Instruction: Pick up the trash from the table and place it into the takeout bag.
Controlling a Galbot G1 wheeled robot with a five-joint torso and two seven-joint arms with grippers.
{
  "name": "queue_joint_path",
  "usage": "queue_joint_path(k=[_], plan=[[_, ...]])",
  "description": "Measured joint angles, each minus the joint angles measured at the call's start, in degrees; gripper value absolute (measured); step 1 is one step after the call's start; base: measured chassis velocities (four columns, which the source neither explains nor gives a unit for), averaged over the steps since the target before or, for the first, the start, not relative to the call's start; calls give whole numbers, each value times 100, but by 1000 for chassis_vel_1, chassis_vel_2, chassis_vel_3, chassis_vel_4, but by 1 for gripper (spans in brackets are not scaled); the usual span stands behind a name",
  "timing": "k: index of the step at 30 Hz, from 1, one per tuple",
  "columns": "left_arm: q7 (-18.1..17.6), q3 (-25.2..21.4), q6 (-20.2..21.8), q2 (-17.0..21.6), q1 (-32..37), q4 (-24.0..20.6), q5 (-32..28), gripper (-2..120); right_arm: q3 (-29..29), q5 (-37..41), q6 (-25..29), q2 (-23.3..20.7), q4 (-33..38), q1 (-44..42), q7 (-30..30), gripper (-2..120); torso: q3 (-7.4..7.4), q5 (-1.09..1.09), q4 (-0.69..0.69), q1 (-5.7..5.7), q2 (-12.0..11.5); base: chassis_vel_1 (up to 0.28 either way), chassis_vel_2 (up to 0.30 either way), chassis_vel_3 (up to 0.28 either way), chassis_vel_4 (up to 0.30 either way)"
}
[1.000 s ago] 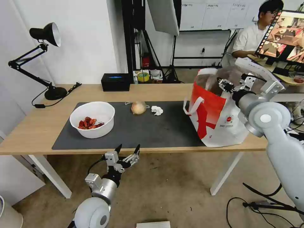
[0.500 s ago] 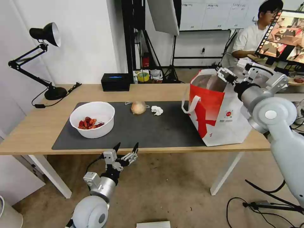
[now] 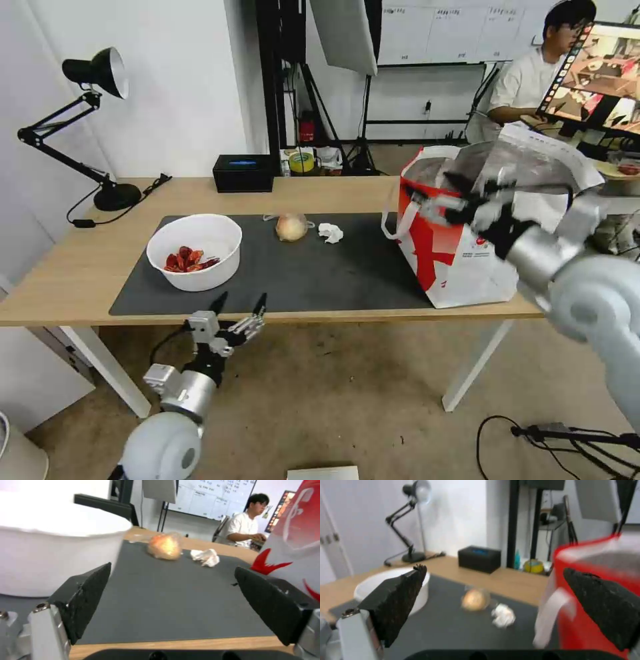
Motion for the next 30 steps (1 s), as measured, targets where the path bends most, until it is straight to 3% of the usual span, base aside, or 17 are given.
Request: queue_joint_path(k=[8,14,20,22,30], plan=[[210,-286,-251,-56,244,173,326,100,-123,-874,556,67,59,-870,-112,100,0,-1,2,0,0,0,0,0,0],[378,-465,-425,-152,403,365,388,100,-482,-1779,1699,444,-385,-1530,-36,100,0,0,1,0,0,0,0,0,0],[459,-535,-472,-177,438,465,390,100,-677,-1930,2108,622,-625,-1807,149,100,0,0,0,0,0,0,0,0,0],[498,-567,-479,-210,452,549,379,100,-850,-2019,2488,772,-918,-1991,341,100,0,0,1,0,0,0,0,0,0],[548,-553,-488,-267,473,630,413,100,-1064,-2064,2680,966,-1192,-2108,526,100,0,0,1,0,0,0,0,0,0]])
